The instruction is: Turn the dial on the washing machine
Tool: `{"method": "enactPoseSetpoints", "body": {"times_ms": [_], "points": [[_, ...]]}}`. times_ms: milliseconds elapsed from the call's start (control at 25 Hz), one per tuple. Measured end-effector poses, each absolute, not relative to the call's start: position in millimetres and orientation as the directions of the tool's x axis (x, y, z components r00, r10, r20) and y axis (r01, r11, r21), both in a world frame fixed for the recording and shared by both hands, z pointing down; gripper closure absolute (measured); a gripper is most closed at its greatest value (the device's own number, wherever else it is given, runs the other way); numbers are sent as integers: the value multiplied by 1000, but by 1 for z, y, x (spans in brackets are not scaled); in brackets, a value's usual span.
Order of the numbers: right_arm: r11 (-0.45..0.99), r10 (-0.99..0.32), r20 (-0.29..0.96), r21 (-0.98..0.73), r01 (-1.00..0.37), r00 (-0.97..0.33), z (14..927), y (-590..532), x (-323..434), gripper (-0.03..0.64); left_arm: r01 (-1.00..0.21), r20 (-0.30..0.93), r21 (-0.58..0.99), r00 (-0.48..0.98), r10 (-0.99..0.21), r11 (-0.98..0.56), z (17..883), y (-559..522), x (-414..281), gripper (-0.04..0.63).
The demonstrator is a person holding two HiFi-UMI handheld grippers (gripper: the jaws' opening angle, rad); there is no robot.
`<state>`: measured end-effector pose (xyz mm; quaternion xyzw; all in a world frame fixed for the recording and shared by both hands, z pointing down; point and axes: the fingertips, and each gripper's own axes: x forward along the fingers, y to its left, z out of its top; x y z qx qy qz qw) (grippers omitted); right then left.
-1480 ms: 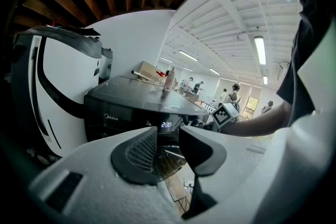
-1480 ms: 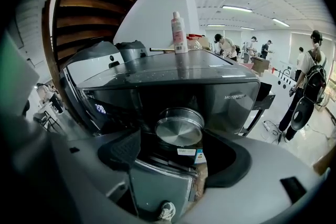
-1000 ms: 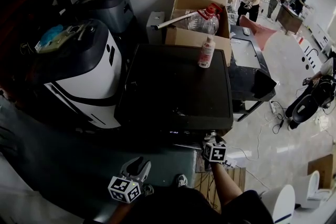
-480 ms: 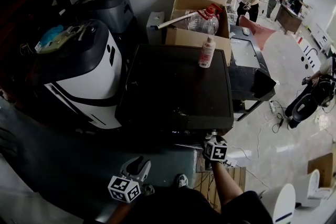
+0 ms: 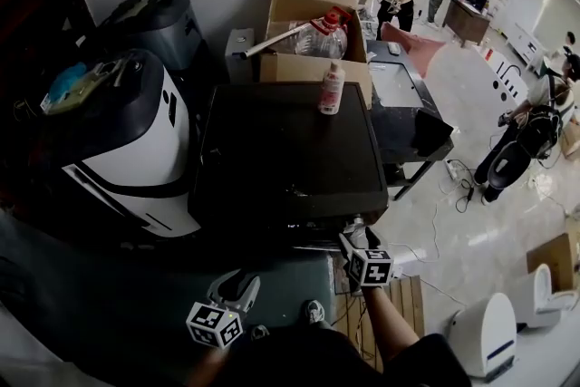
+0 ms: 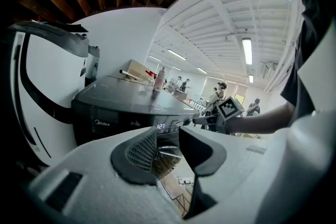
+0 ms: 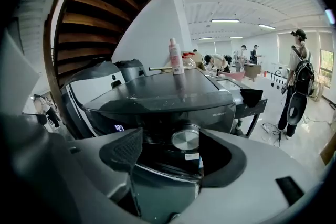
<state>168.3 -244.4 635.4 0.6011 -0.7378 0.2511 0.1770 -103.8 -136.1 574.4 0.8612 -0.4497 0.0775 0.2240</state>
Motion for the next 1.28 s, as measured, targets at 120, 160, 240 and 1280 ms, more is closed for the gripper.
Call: {"method": "enactPoseSetpoints", "body": {"times_ms": [120,160,240,1280], "points": [[155,-822,526,-159,-975,-216,616,-229,159,295,-783,325,316,619,-715,-535,572,-136,-103,457],[155,-831,511,-164,-974,-218,610,-223,155,300,-774,322,317,631,-706,-548,572,-136,-103,457],[153,-849,482,-170,-973,-218,597,-212,147,310,-756,316,318,654,-687,-572,572,-135,-103,457],[13,-942,329,-169,-986,-69,536,-74,76,617,-595,276,270,801,-531,-758,564,-93,-132,583]]}}
